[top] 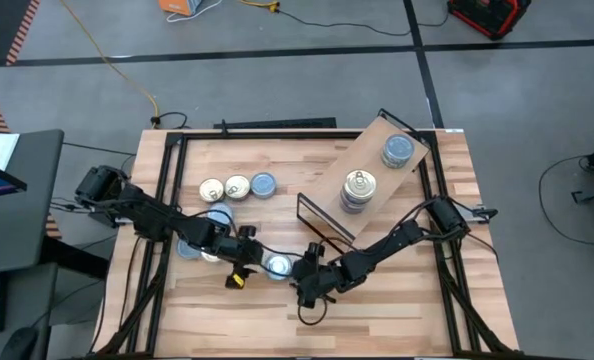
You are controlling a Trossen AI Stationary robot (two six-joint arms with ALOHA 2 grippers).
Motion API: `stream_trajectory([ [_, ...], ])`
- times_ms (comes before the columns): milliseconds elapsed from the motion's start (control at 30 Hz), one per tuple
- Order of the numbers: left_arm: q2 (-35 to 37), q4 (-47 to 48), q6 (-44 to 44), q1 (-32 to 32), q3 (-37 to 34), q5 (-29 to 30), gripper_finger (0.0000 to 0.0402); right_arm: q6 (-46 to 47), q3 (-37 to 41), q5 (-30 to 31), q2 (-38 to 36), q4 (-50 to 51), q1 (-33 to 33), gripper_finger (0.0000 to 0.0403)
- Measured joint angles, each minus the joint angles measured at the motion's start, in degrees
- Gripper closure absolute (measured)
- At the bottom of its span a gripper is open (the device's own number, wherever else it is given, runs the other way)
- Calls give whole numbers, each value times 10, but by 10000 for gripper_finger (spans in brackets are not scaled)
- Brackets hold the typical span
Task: Stack canned seafood by type on shelf
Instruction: Stack the green tuna can on the shelf
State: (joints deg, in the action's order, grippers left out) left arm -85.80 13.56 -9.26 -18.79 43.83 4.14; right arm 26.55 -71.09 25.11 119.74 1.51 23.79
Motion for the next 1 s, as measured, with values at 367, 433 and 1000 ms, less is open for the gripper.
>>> stream_trajectory([
  [367,-79,-77,19,9,0,21,193,-14,0,-13,0,-2,-22,78],
  [433,-80,-94,19,8,-1,21,193,-21,0,-13,0,-6,-22,78],
  [1000,-80,-127,25,-17,-3,24,193,-99,-34,20,-1,-49,-24,78],
])
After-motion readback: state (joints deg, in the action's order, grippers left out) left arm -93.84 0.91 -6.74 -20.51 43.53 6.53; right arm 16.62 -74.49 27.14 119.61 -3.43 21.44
